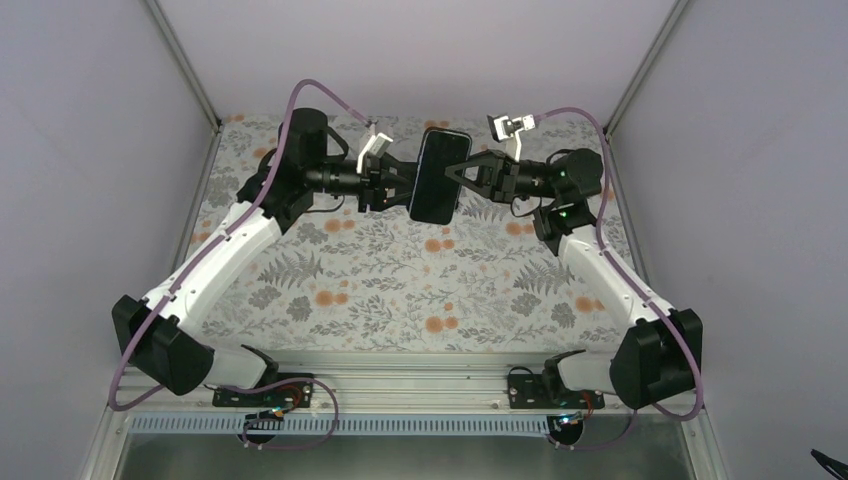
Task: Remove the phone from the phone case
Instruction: Remove the phone case from the phone.
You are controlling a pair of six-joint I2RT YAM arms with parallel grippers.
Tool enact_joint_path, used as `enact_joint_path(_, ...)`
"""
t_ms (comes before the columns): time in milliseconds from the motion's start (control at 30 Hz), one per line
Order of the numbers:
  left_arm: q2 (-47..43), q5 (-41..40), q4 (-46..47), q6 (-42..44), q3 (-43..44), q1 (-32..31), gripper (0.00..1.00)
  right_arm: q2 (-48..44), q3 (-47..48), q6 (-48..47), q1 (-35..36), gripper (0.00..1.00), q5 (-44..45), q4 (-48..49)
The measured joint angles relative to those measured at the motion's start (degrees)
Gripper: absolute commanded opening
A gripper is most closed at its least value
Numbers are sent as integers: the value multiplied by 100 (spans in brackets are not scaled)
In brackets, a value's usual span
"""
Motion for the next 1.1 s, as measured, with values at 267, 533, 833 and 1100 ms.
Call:
enact_joint_path(267,7,334,289,-328,-203,-7,14,-17,313,-839,31,3,-179,-1093)
enact_joint_path(533,42,643,1095,-1005,-649,173,2,136,555,-1246,35,21,-118,-2009)
enact_joint_path(833,107,732,1714,-1742,-931,310,2,197,743,-1351,59,56,-254,-2391)
enact_joint_path(1100,136,793,2107,-2186,-1073,516,2,205,903,-1478,-105,80,-219,-2634)
